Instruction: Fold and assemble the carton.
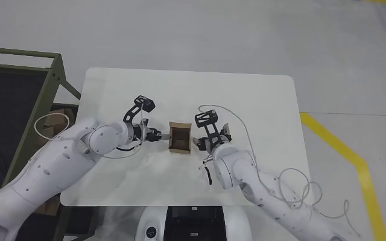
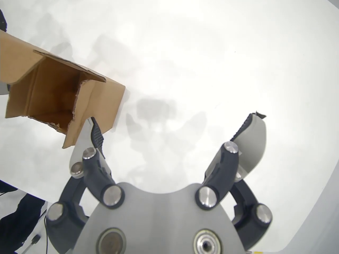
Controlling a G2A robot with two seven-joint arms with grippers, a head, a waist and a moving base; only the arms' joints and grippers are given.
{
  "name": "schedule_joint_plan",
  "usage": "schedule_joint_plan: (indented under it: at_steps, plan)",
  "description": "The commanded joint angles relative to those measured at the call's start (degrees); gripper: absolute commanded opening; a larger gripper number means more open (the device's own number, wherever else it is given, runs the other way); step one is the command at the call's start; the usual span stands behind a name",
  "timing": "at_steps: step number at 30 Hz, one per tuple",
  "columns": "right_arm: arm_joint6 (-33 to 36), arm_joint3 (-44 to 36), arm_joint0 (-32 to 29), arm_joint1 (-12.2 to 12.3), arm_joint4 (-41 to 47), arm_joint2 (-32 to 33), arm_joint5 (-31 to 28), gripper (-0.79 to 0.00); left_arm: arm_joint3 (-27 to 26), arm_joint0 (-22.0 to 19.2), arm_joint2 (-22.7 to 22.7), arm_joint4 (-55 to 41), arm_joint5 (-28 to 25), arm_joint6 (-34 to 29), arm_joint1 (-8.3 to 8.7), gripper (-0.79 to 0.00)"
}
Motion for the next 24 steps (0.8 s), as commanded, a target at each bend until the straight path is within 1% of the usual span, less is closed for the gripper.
schedule_joint_plan:
  at_steps: [1,15,24]
  plan:
    - [-0.1,0.2,0.1,-0.4,-0.3,-0.2,-0.1,0.0,0.3,-0.4,0.4,0.5,0.1,-0.3,-0.47,0.0]
    - [0.2,2.5,0.5,-3.1,-2.1,-1.4,-1.3,0.0,1.5,-1.5,1.7,3.0,1.1,-2.3,-2.94,0.0]
    - [0.8,4.7,1.1,-5.0,-4.0,-2.4,-1.4,0.0,2.0,-2.2,3.2,6.0,3.3,-3.4,-4.62,0.0]
